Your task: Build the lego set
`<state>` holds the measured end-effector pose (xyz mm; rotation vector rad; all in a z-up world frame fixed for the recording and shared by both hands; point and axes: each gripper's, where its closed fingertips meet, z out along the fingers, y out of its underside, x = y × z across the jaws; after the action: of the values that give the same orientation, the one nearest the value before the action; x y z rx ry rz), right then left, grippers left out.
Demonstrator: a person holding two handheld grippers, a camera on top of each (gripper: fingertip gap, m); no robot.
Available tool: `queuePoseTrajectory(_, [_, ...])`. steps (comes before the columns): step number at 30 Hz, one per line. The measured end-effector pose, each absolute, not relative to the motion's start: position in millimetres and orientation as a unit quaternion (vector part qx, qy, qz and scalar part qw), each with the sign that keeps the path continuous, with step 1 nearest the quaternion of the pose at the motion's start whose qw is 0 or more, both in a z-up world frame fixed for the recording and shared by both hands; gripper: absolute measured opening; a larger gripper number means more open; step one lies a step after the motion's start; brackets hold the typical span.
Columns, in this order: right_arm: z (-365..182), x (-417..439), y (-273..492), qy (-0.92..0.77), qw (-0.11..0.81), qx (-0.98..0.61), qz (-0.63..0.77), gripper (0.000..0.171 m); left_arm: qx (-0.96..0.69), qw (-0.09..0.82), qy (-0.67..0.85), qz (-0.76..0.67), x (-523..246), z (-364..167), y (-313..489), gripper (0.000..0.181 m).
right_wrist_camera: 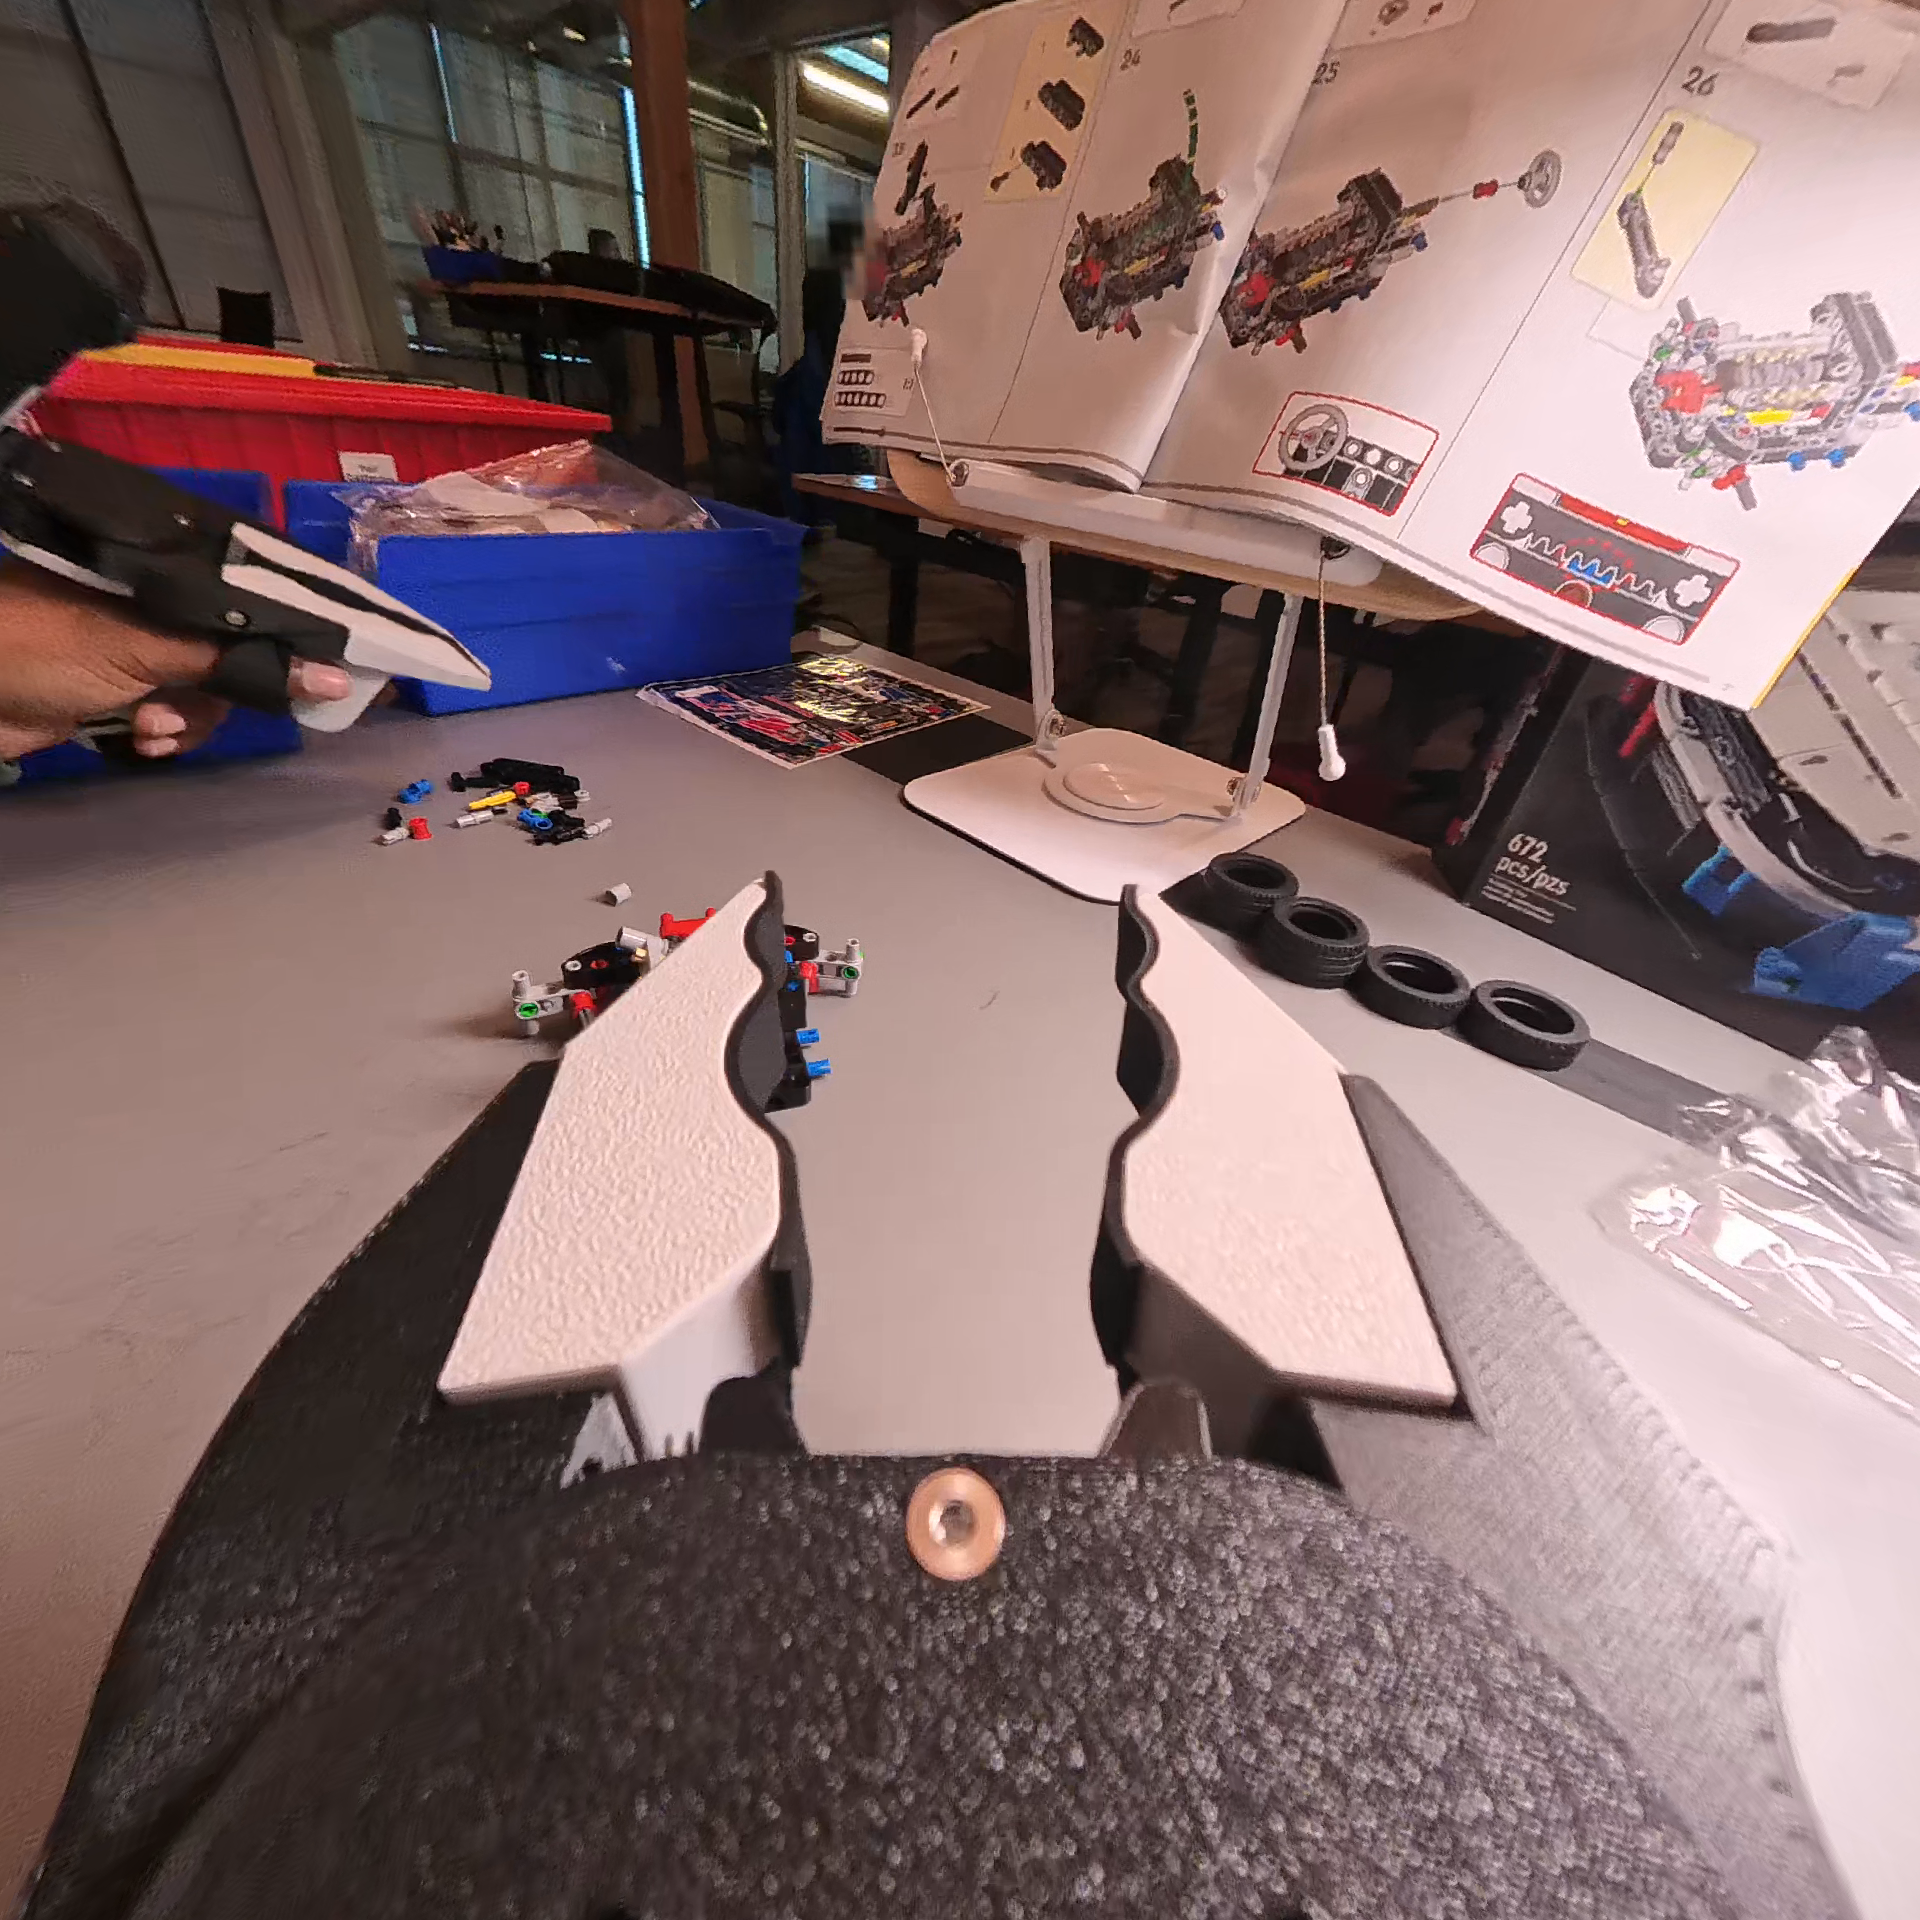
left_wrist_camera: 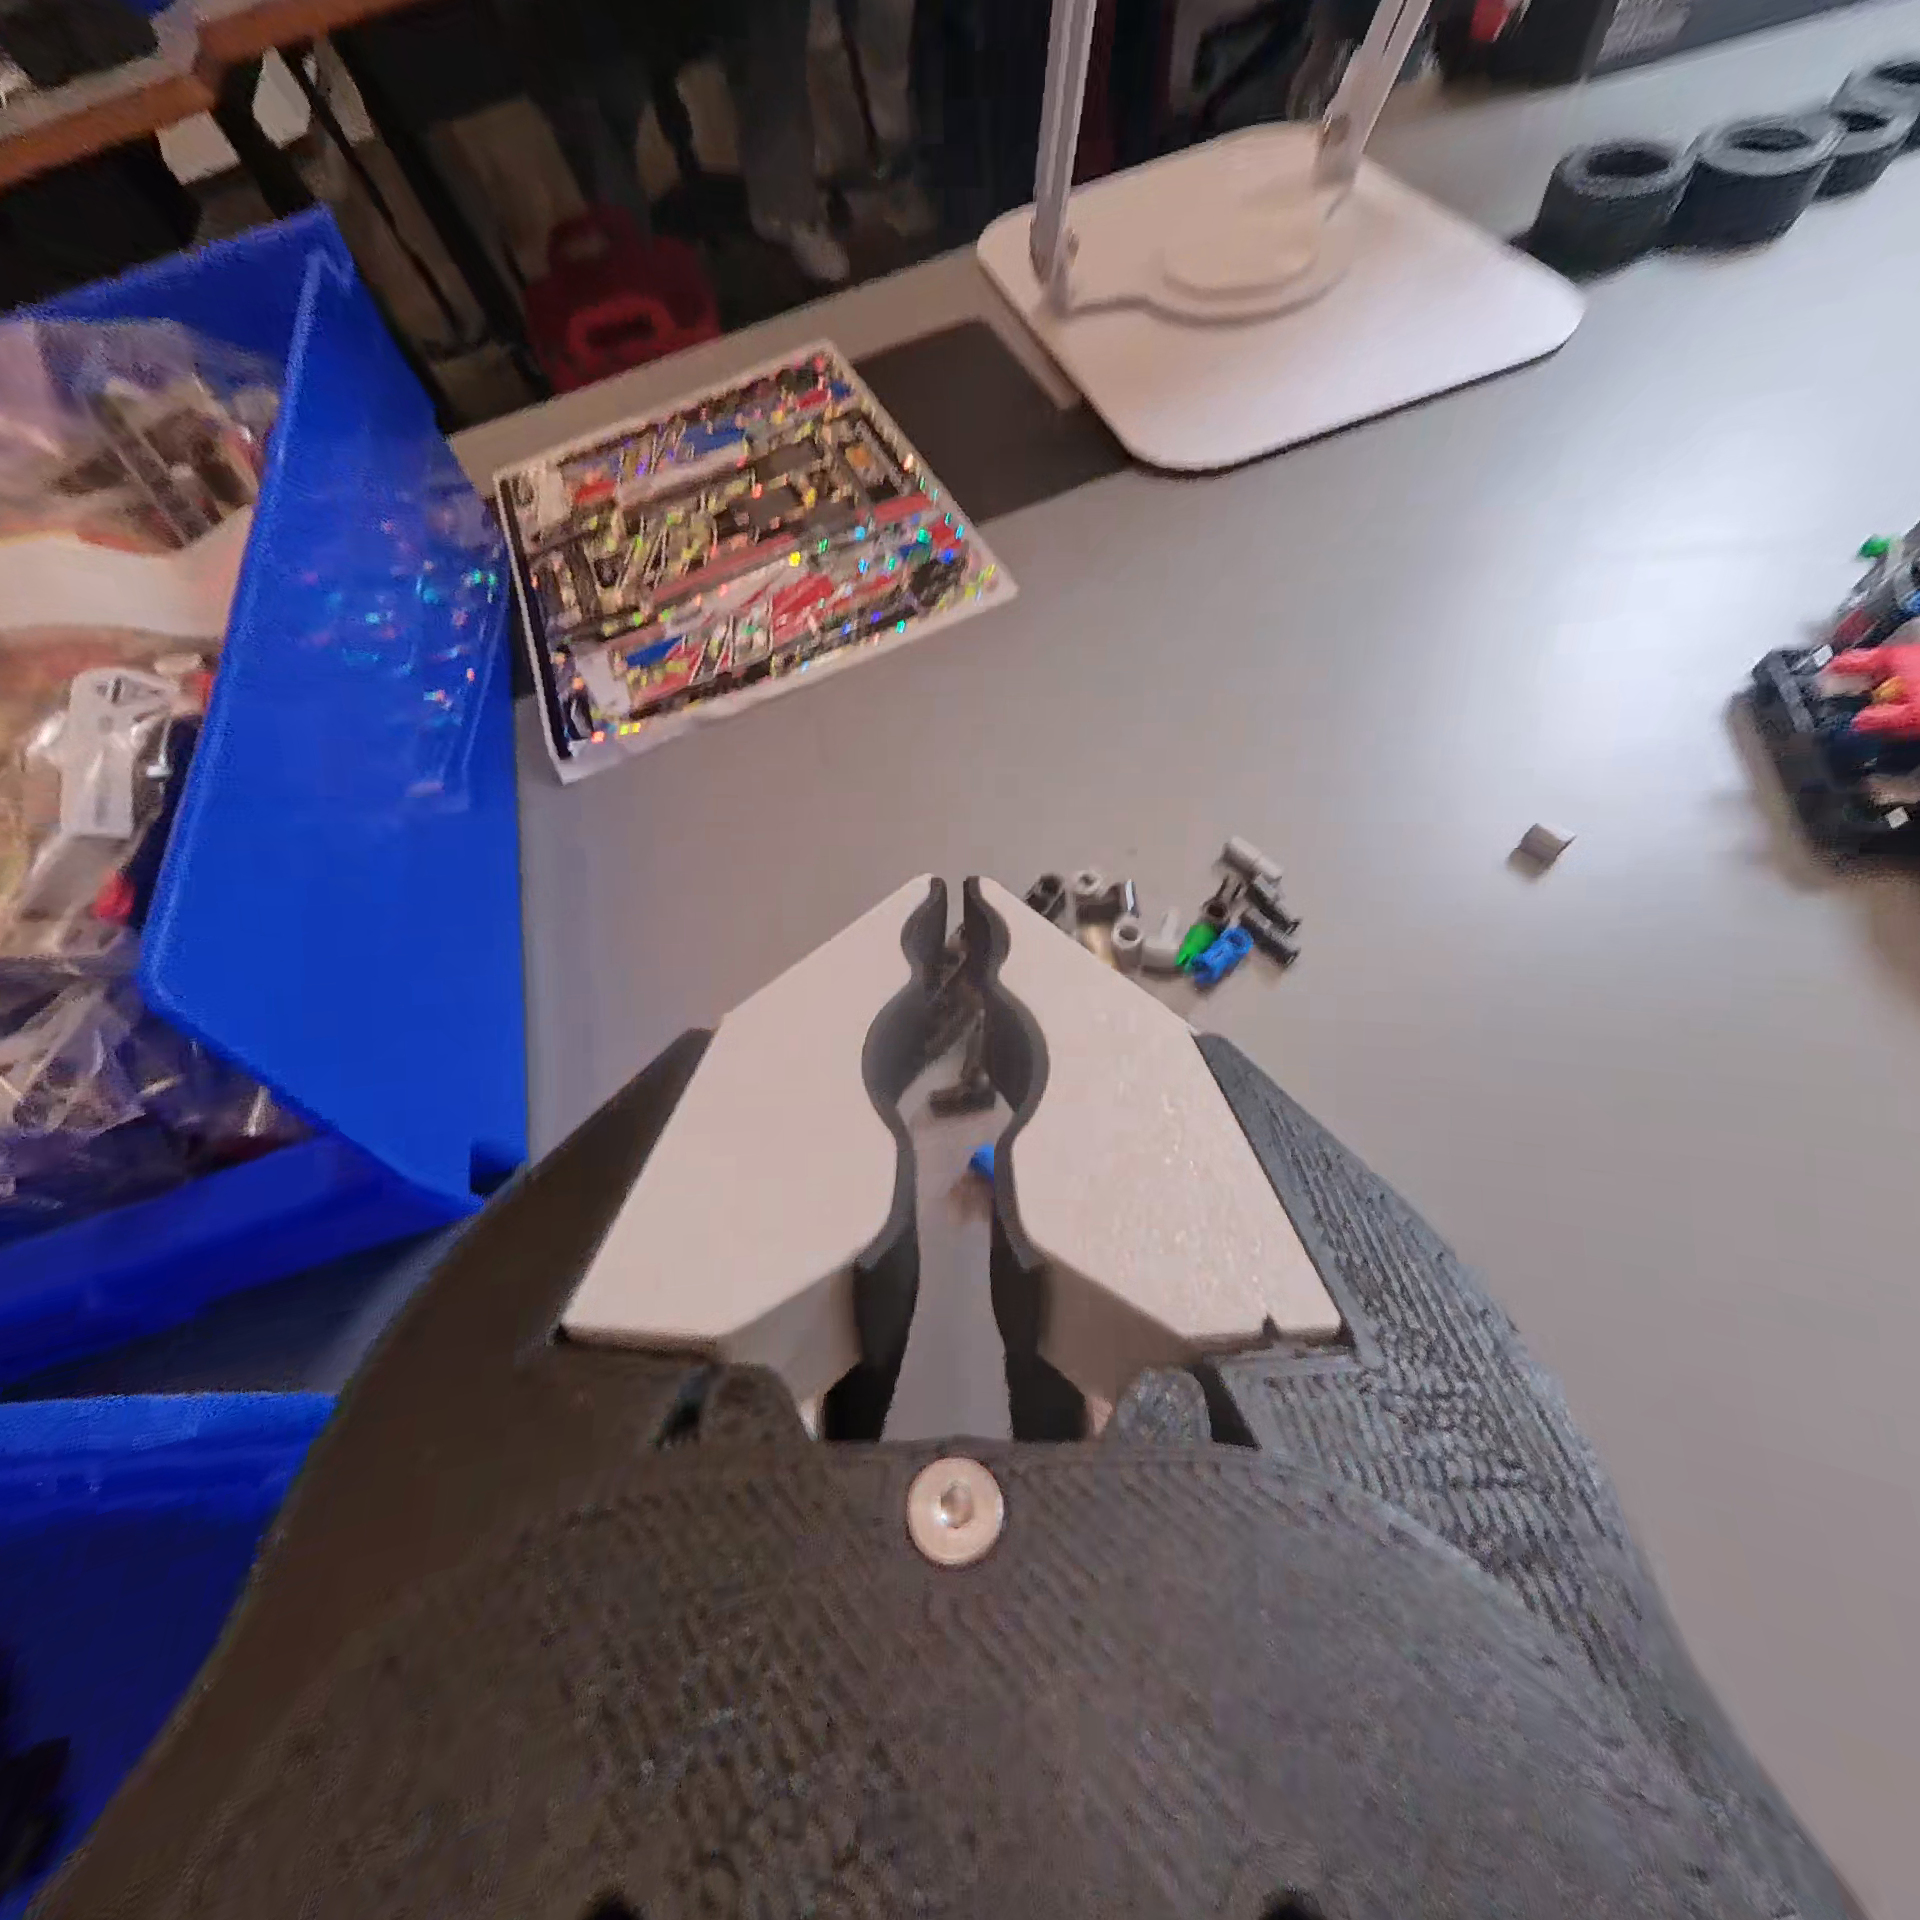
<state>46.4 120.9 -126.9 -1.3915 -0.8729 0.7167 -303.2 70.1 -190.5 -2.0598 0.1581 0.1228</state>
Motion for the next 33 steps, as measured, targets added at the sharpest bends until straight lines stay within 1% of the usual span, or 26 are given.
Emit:
queuePoseTrajectory(2, [-128.1, 45.8, 121.1, -0.374, 0.613, -0.614, 0.329, 0.066, -0.872, 0.482, 0.067, 0.061, -311.2, -202.2, 66.5, 0.004])
queuePoseTrajectory(5, [-127.4, 45.2, 119.9, -0.371, 0.607, -0.615, 0.341, 0.067, -0.884, 0.455, 0.072, 0.075, -320.4, -213.1, 63.7, 0.006])
queuePoseTrajectory(7, [-127.3, 44.2, 118.2, -0.375, 0.606, -0.612, 0.343, 0.066, -0.885, 0.453, 0.075, 0.076, -323.4, -213.0, 65.5, 0.006])
queuePoseTrajectory(10, [-128.9, 42.0, 116.1, -0.383, 0.604, -0.610, 0.342, 0.064, -0.899, 0.425, 0.081, 0.065, -324.6, -220.7, 68.2, 0.013])
queuePoseTrajectory(17, [-130.5, 40.2, 114.2, -0.389, 0.603, -0.608, 0.341, 0.061, -0.912, 0.393, 0.094, 0.070, -324.9, -234.5, 78.9, 0.019])
queuePoseTrajectory(19, [-131.2, 39.7, 114.1, -0.390, 0.601, -0.608, 0.342, 0.061, -0.913, 0.388, 0.101, 0.079, -324.3, -237.7, 81.0, 0.017])
queuePoseTrajectory(22, [-131.9, 39.0, 113.6, -0.391, 0.600, -0.608, 0.343, 0.060, -0.917, 0.385, 0.094, 0.053, -321.3, -239.0, 81.8, 0.016])
queuePoseTrajectory(28, [-132.1, 39.6, 114.3, -0.390, 0.600, -0.609, 0.343, 0.058, -0.918, 0.386, 0.087, 0.013, -316.4, -237.2, 76.3, 0.020])
queuePoseTrajectory(31, [-134.1, 39.3, 114.9, -0.390, 0.597, -0.611, 0.343, 0.058, -0.920, 0.383, 0.089, 0.007, -315.1, -238.0, 75.9, 0.017])
queuePoseTrajectory(33, [-134.2, 39.5, 115.0, -0.391, 0.598, -0.611, 0.342, 0.057, -0.922, 0.377, 0.087, 0.003, -315.3, -239.5, 75.2, 0.011])
